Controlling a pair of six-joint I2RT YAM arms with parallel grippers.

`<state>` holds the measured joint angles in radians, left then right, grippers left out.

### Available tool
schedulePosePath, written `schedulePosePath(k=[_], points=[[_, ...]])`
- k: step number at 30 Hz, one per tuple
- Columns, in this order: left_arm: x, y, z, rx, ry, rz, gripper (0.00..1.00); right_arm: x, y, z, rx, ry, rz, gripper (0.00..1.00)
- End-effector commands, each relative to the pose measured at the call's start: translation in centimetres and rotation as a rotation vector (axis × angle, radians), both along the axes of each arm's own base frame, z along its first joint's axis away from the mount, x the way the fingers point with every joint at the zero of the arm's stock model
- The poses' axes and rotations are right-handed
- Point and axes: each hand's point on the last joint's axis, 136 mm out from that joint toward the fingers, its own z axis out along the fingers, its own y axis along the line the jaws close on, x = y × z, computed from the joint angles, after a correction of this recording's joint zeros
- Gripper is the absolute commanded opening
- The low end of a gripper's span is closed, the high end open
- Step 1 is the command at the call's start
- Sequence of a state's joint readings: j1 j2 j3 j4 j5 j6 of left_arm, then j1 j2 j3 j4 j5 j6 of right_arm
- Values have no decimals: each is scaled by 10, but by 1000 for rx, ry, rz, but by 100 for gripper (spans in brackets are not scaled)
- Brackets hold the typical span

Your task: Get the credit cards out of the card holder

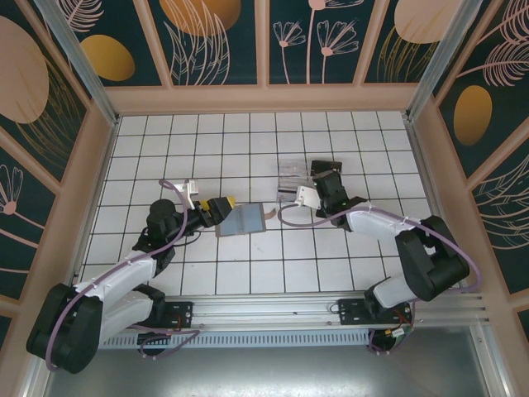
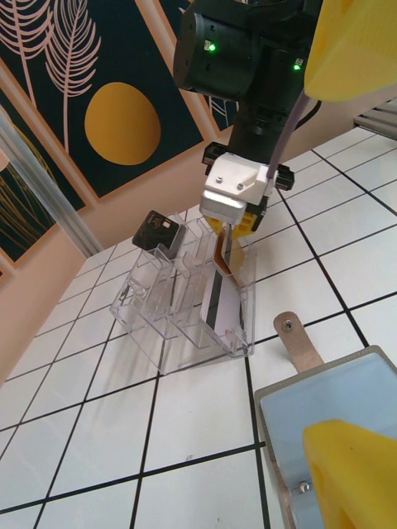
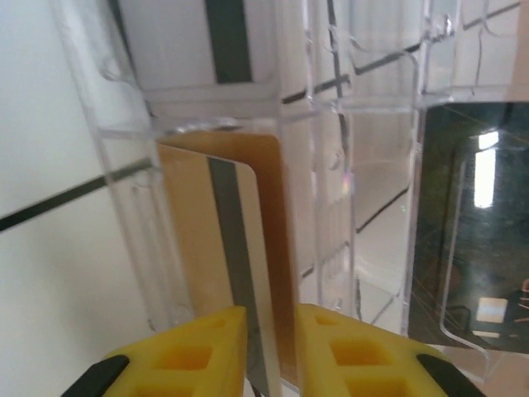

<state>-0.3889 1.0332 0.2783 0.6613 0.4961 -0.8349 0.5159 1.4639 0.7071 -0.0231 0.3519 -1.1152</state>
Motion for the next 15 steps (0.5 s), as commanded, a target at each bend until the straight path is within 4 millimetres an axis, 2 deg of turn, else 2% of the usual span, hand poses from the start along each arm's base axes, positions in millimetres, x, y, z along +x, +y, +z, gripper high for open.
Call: schedulePosePath(k=[1,4,12,15], points=[[-3,-3,5,-11,-18,-18,99,22,-4,19,23,-91,-69,27],[-3,-2,5,-10,-20,-16,99,21,0,25,62,-79,-74,27],[-1,-2,0,8,-10,-9,99,5,13,60,231,-96,-143,29],[3,-1,-6,25,8,3,99,-7,33,72,365,-92,-177,30]])
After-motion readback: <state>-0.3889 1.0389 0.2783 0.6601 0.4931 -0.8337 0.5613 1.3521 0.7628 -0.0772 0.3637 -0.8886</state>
